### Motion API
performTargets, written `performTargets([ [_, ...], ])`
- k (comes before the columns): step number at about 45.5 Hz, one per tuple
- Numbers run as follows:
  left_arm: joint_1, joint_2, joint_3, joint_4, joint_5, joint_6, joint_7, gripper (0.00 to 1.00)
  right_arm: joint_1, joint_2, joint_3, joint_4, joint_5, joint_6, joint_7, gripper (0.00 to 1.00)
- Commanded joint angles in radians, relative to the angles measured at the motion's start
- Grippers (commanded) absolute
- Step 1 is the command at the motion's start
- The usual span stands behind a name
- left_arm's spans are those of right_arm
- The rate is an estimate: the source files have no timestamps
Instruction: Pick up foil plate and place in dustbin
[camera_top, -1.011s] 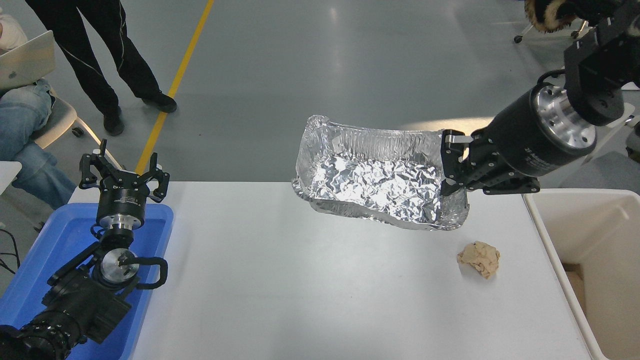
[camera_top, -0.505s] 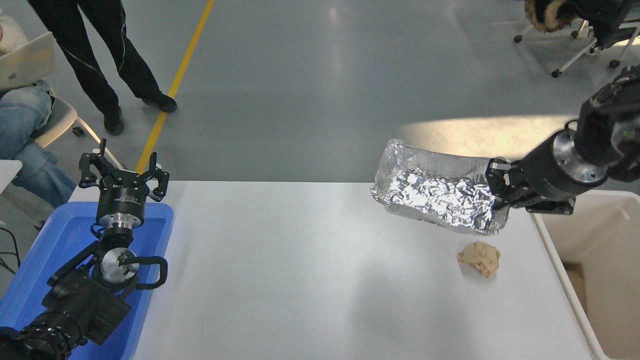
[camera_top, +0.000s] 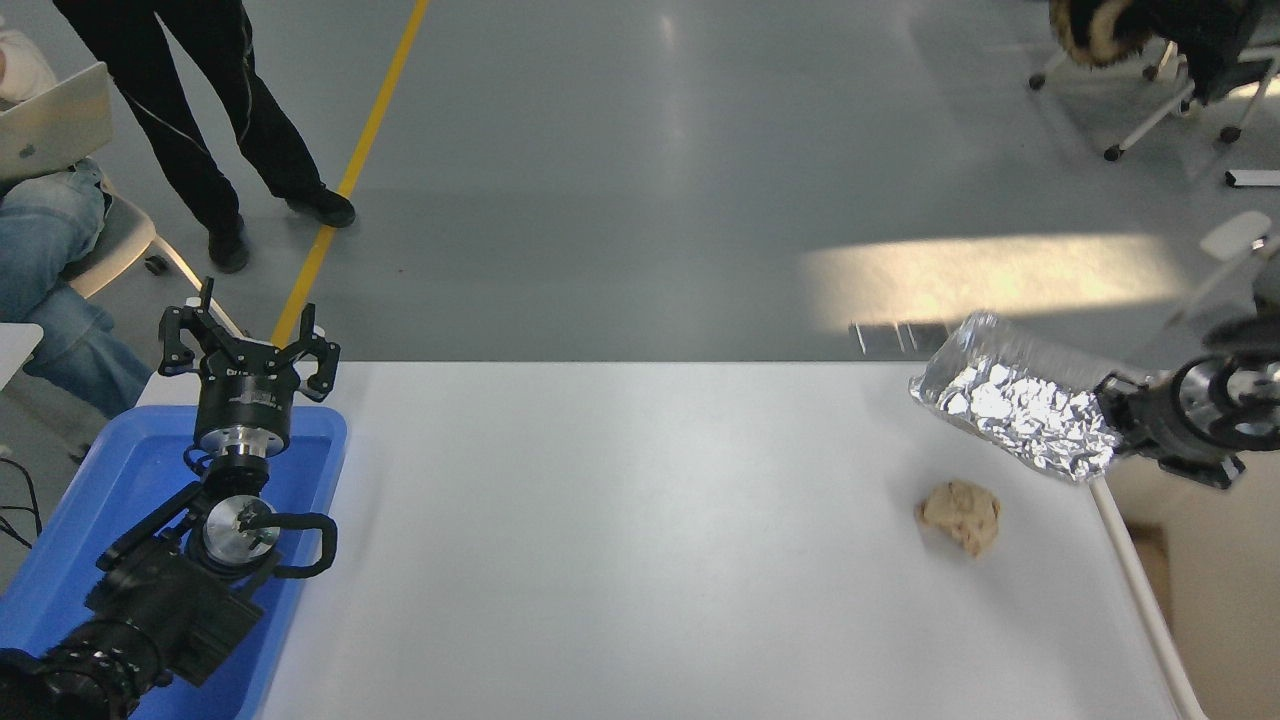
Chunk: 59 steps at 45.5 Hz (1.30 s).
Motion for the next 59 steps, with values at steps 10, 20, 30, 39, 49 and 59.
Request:
performTargets([
  [10, 0.000, 0.000, 0.000, 0.000, 0.000, 0.001, 0.000, 0.99, -0.572, -0.052, 0.380, -0.568, 0.027, -0.008, 0.000, 0.00],
  [20, 0.000, 0.000, 0.000, 0.000, 0.000, 0.001, 0.000, 0.99, -0.718, -0.001, 0.497, -0.738, 0.018, -0.020, 0.000, 0.00],
  [30, -0.001, 0.000, 0.000, 0.000, 0.000, 0.001, 0.000, 0.99, -0.764, 0.051, 0.498, -0.768, 0.015, -0.102, -0.008, 0.20],
  [39, 0.000, 0.000, 0.000, 0.000, 0.000, 0.001, 0.000, 0.99, -0.761, 0.059, 0.497, -0.768, 0.023, -0.137, -0.011, 0.97],
  [49, -0.001, 0.000, 0.000, 0.000, 0.000, -0.001, 0.000, 0.99, -0.728, 0.062, 0.497, -0.751, 0.021, -0.119, -0.002, 0.99],
  [59, -0.001, 0.000, 0.002, 0.000, 0.002, -0.001, 0.002, 0.99, -0.637, 0.014, 0.484, -0.688, 0.003, -0.067, 0.006, 0.99],
])
